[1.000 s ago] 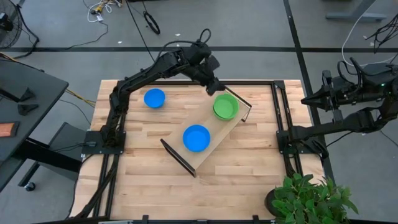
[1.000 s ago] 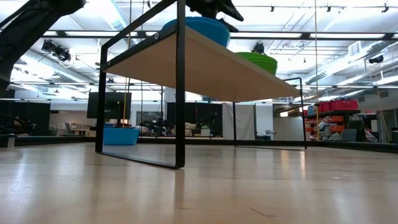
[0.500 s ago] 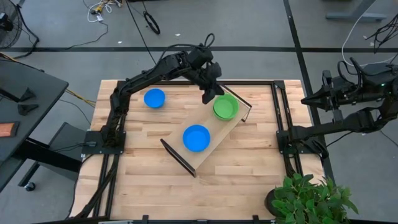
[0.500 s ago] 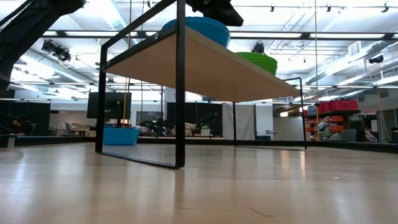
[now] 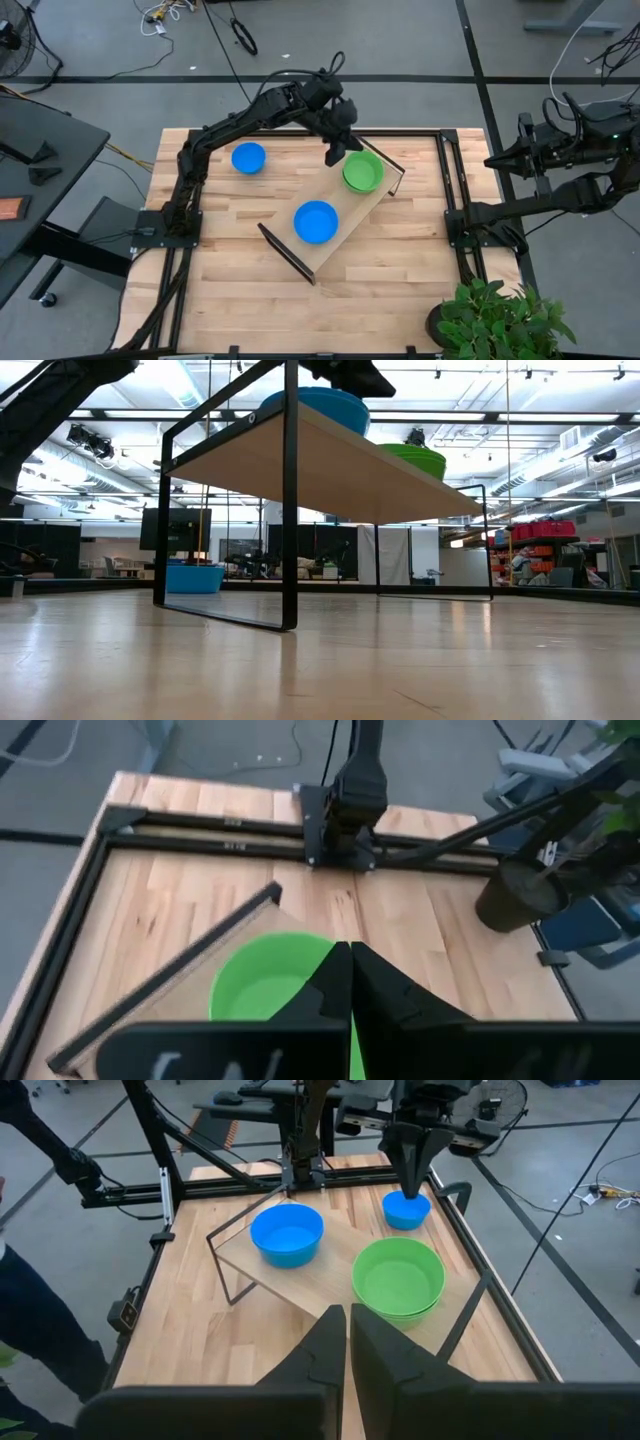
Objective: Pick & Place Mini bowls
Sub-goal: Stack the green bowl on top of the green bowl on the shelf
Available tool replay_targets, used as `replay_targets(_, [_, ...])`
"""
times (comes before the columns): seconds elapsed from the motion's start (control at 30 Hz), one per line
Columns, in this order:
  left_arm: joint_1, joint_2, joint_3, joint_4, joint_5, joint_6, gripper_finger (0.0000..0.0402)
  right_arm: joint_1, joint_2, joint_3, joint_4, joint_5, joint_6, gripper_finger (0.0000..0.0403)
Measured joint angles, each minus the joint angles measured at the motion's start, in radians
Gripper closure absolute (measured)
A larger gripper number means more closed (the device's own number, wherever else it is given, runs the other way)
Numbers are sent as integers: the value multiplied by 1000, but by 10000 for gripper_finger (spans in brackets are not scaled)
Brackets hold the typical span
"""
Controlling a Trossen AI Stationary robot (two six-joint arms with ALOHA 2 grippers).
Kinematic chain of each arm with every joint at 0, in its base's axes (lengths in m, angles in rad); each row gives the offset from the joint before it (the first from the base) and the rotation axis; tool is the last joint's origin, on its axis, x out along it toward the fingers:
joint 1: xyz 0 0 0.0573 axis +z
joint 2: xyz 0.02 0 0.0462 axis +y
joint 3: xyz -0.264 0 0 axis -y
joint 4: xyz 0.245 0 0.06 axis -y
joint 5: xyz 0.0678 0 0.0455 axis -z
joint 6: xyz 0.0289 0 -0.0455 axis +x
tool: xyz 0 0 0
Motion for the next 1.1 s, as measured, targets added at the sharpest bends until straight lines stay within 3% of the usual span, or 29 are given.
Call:
replay_targets(0.37, [-3, 0, -6, 119, 60, -63, 401, 0, 0, 0, 0, 0, 0, 380])
replay_targets(0.63, [-8, -123, -306, 379, 67, -141, 401, 0, 0, 0, 0, 0, 0, 380])
replay_targets(0.83, [6, -218, -504, 581, 60, -108, 401, 0, 0, 0, 0, 0, 0, 380])
replay_targets(1.1, [29, -250, -653, 729, 77, -101, 401, 0, 0, 0, 0, 0, 0, 380])
